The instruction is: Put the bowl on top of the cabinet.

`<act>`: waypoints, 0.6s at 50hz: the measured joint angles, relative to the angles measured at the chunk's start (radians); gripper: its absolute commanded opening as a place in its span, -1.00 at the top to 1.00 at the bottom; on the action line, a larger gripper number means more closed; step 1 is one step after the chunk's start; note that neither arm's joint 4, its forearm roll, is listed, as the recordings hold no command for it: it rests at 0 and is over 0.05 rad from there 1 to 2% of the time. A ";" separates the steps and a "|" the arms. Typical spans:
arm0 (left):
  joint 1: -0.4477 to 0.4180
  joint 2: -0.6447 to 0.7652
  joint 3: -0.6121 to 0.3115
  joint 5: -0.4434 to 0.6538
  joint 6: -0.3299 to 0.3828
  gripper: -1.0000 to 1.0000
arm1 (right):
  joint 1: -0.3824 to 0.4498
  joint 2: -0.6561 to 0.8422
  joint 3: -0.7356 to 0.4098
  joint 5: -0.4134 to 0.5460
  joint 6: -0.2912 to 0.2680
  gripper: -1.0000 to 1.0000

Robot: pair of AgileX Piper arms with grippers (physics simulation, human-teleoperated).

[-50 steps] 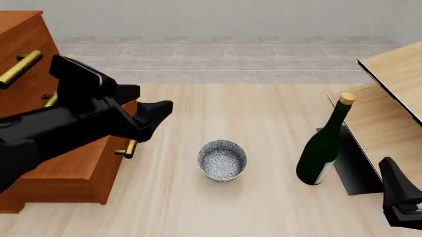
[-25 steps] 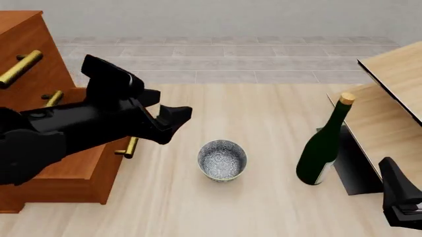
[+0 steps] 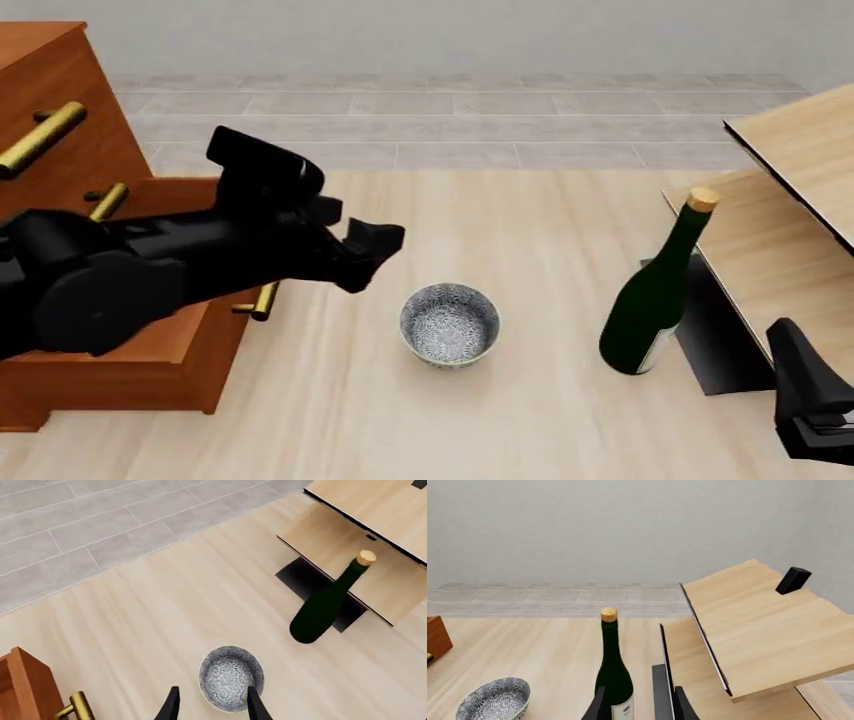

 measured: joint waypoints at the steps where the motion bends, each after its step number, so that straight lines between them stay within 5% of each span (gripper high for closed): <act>1: 0.001 0.005 -0.001 -0.002 -0.002 -1.00 | 0.000 0.000 0.000 0.000 0.000 -1.00; 30: -0.005 0.131 0.001 -0.082 -0.042 -1.00 | 0.000 0.000 0.000 0.000 0.000 -1.00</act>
